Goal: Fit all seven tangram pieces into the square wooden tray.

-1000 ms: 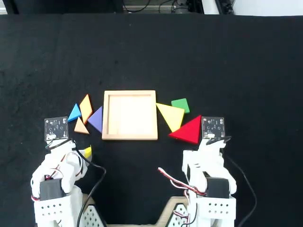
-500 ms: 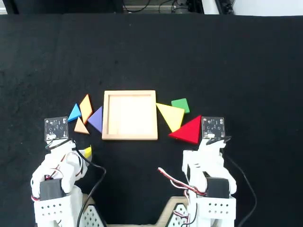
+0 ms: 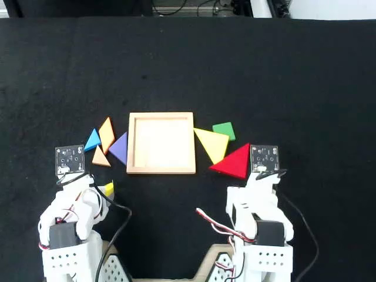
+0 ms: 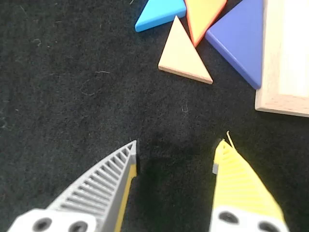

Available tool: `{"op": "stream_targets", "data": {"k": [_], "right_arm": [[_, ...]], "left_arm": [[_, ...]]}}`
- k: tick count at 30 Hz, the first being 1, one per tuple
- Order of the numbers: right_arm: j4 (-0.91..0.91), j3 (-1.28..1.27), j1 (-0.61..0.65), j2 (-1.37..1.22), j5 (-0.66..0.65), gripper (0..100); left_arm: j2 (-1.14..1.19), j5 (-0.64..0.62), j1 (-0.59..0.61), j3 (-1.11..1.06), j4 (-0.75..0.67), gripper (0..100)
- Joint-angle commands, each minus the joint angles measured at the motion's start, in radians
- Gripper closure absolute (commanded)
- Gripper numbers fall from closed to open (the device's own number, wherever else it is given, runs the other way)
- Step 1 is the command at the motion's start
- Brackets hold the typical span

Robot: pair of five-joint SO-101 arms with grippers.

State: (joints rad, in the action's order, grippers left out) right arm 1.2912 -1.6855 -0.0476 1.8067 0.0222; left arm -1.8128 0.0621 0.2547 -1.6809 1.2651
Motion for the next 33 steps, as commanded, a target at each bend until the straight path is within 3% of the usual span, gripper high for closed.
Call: {"op": "stream_targets", "data": {"k": [1,17,29,33], "right_arm": [[0.003,0.001,-0.006,0.064,-0.006,83.5],[0.003,0.001,0.000,0.064,-0.006,83.4],[0.000,0.001,0.018,0.065,-0.006,83.2],[-0.002,0.001,0.018,0.065,-0.006,83.2]], "left_arm": [[-0.003,-0.002,-0.002,-0.018,0.005,74],[-0.003,0.000,-0.278,-0.018,0.005,74],[-0.005,0.003,-0.113,0.074,0.002,74],[-0.005,0.003,-0.117,0.085,-0.002,74]]}}
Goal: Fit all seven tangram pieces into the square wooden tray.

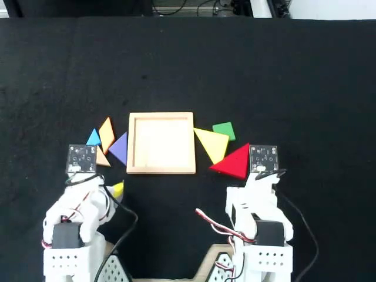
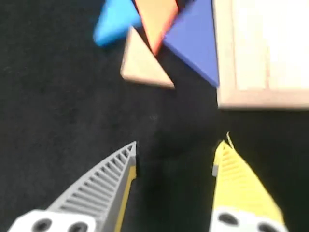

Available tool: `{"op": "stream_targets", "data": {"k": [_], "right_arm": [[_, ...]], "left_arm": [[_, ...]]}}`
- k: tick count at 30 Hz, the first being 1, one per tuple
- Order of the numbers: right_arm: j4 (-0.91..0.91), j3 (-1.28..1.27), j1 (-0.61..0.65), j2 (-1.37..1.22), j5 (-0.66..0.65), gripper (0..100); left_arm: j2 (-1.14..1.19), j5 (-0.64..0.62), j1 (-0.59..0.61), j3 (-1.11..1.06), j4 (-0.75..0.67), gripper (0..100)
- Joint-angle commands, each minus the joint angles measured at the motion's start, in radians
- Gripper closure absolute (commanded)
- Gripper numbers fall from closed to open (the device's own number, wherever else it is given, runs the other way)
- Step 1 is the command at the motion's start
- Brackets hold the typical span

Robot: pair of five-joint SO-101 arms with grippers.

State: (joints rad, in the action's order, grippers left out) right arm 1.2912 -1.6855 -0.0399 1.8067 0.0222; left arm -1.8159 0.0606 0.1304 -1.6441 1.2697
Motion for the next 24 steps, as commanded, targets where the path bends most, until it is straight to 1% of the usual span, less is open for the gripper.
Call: {"op": "stream_targets", "data": {"k": [1,5,8,12,14,16,19,24], "right_arm": [[-0.002,0.001,0.011,0.065,-0.006,83.2],[-0.002,0.001,0.011,0.065,-0.006,83.2],[-0.069,0.001,0.008,0.065,-0.006,83.2],[-0.155,0.001,0.005,0.065,0.000,83.2],[-0.167,0.001,0.005,0.065,0.000,83.2],[-0.172,0.001,0.005,0.065,0.000,83.2],[-0.172,0.001,0.005,0.065,-0.006,83.2],[-0.172,0.001,0.005,0.065,-0.008,83.2]], "left_arm": [[-0.002,0.005,0.013,0.035,-0.020,74],[-0.002,0.005,0.016,-0.039,-0.152,74],[-0.002,-0.006,0.051,-0.044,-0.230,74],[-0.002,-0.086,0.113,0.022,-0.311,74],[-0.002,-0.133,0.096,0.025,-0.339,74],[-0.002,-0.152,0.058,0.012,-0.356,74],[-0.002,-0.149,0.033,-0.025,-0.390,74],[0.000,-0.087,0.124,-0.054,-0.411,74]]}}
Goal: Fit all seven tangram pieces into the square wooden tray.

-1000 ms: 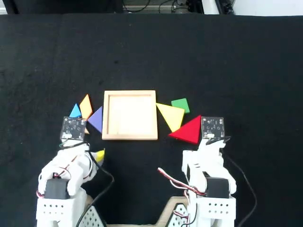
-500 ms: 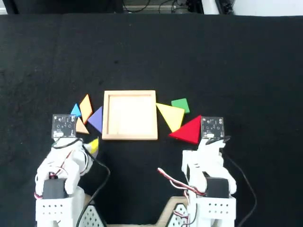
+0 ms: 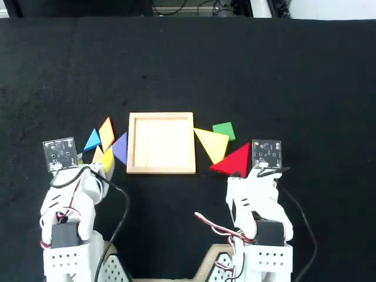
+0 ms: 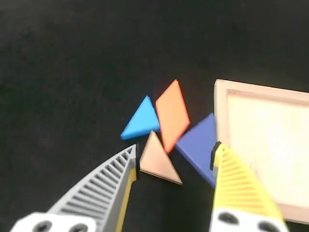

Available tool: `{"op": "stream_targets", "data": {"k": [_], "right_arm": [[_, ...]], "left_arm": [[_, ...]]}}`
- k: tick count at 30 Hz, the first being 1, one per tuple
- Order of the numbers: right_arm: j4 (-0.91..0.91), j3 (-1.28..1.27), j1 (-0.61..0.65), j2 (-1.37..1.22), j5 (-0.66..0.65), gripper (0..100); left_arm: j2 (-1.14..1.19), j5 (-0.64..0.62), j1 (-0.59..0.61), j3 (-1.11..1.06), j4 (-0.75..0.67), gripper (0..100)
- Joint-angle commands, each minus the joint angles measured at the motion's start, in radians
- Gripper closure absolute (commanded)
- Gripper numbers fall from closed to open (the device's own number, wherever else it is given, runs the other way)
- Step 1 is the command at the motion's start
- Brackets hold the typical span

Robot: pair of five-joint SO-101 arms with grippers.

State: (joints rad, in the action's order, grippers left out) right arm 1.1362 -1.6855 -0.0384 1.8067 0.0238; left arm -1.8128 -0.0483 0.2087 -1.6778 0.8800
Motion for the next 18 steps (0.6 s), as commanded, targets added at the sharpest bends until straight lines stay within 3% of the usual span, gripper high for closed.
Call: {"op": "stream_targets", "data": {"k": [1,7,15,18], "right_arm": [[-0.023,0.001,0.003,0.065,-0.009,83.2],[-0.115,0.002,0.003,0.065,-0.012,83.2],[-0.092,0.124,0.000,0.065,-0.288,83.2],[-0.092,0.182,0.000,0.065,-0.299,83.2]], "left_arm": [[-0.003,0.020,0.054,-0.021,-0.021,74],[-0.003,0.026,0.059,-0.018,-0.021,74],[-0.003,0.026,0.061,-0.016,-0.018,74],[-0.003,0.026,0.061,-0.016,-0.018,74]]}}
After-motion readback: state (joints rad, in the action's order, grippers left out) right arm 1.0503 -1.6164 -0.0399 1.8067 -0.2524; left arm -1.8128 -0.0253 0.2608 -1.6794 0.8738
